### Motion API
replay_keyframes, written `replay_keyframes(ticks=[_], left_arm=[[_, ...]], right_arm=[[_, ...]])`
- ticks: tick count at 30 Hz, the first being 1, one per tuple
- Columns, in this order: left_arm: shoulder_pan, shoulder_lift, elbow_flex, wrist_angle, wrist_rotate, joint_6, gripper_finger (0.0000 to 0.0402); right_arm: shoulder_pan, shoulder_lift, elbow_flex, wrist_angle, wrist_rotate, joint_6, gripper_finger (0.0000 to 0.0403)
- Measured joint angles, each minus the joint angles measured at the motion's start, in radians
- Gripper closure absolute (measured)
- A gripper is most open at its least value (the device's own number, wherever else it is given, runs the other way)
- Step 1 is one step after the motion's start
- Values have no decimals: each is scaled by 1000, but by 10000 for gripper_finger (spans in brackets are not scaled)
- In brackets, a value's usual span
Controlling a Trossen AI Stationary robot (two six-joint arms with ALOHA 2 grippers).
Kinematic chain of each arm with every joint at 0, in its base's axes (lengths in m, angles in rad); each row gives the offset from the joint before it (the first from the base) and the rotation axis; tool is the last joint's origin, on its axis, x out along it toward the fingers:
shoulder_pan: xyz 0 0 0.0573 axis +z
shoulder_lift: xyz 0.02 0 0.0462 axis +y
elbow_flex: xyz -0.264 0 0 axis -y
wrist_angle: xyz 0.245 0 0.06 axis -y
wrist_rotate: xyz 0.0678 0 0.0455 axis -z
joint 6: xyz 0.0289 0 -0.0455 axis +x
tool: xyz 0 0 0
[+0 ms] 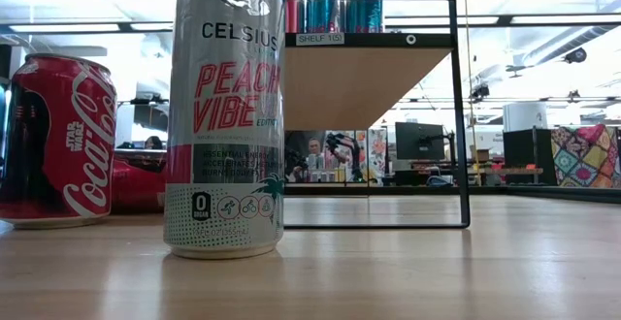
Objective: Place canned beverage on shelf
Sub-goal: Put the left white pink soda can on the shelf aligned with the other white pink soda can
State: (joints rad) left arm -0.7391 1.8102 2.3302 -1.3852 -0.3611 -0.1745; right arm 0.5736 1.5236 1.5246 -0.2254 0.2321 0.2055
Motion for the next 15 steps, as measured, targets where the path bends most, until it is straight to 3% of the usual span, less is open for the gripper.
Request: replay_keyframes(ticks=[9, 15], left_arm=[[-2, 42, -1, -12, 1, 28, 170], [-2, 51, -1, -22, 0, 43, 170]], right_arm=[[-23, 88, 81, -2, -24, -8, 383], [-23, 119, 107, -11, -55, -26, 291]])
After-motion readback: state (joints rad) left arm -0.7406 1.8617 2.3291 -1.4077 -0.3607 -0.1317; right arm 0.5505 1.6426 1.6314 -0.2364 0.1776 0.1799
